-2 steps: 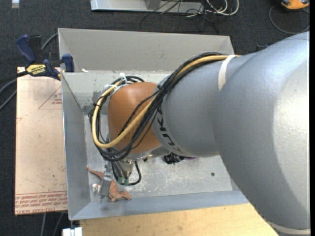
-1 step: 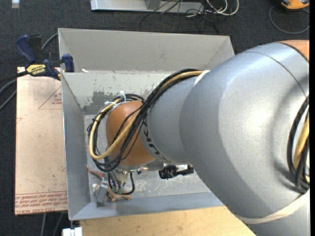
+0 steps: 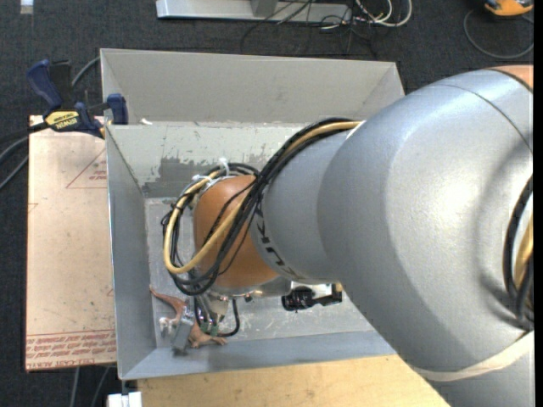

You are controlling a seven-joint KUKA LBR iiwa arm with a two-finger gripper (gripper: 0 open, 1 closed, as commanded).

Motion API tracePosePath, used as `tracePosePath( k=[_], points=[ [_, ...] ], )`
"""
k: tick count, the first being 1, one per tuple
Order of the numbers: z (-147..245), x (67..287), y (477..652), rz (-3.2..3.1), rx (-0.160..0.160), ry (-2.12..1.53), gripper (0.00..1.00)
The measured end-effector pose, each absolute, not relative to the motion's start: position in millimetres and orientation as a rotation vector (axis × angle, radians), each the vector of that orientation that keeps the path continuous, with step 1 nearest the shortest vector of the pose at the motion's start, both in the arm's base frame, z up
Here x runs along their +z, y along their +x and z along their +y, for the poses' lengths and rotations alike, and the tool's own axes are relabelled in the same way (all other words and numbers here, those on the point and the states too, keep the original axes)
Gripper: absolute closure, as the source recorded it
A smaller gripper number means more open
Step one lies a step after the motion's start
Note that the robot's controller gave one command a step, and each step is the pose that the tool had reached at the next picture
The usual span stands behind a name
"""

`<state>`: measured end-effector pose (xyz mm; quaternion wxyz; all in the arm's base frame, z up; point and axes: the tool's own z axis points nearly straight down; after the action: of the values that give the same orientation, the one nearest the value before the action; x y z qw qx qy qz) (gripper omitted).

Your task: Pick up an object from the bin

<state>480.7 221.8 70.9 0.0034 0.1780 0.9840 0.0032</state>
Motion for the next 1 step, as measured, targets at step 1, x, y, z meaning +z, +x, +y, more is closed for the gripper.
tracePosePath(
  k=[1],
  points=[
    [234.0, 69.0, 483.7, 3.095, 0.006, 0.529, 1.00]
  ],
)
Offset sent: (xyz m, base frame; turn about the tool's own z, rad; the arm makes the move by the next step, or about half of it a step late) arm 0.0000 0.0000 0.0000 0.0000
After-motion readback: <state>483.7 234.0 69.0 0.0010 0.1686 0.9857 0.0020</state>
